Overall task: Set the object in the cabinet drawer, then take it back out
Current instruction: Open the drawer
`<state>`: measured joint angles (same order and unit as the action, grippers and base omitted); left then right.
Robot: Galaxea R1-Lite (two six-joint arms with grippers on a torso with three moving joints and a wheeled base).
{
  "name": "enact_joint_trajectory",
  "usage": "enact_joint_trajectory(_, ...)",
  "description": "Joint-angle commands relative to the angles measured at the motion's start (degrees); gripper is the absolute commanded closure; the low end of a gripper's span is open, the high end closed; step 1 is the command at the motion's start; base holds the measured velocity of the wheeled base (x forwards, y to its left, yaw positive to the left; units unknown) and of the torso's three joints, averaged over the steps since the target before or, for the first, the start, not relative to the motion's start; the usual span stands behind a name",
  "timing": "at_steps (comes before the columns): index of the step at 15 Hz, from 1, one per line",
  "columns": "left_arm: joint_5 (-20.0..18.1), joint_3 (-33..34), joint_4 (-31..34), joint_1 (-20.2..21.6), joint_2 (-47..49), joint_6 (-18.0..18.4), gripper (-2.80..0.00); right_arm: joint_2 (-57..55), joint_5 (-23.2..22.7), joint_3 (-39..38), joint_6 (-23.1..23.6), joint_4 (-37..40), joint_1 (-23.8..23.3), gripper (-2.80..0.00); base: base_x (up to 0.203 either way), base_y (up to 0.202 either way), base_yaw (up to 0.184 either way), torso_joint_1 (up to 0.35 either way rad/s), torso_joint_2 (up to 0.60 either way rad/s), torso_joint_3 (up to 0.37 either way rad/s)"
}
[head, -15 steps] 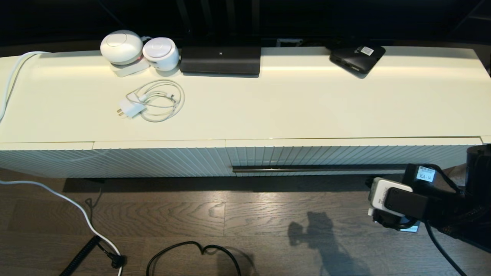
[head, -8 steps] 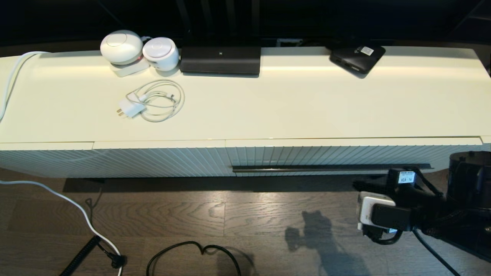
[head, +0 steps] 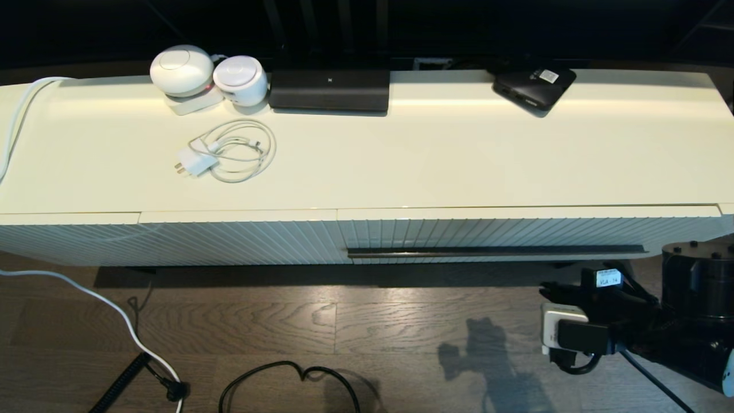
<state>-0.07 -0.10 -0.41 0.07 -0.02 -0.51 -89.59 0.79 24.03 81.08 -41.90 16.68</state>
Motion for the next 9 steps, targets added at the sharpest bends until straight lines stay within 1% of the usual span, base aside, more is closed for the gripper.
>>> enact_joint_trajectory(1, 0.0, 0.0, 0.0, 0.0, -0.1, 0.0, 0.00, -1.4, 0.3, 0.0, 0.6, 0.1, -1.6, -2.80, 0.000, 0.000, 0.000, 0.000, 0.00, 0.000)
enact_joint_trajectory(6, 0.0, 0.0, 0.0, 0.0, -0.1, 0.0, 0.00, -2.6, 0.0, 0.2, 0.1, 0.4, -2.3, -2.80, 0.000, 0.000, 0.000, 0.000, 0.00, 0.000)
enact_joint_trajectory(9, 0.0, 0.0, 0.0, 0.0, -0.1, 0.0, 0.00, -5.8, 0.3, 0.0, 0.1, 0.0, -2.3, -2.80, 0.000, 0.000, 0.000, 0.000, 0.00, 0.000)
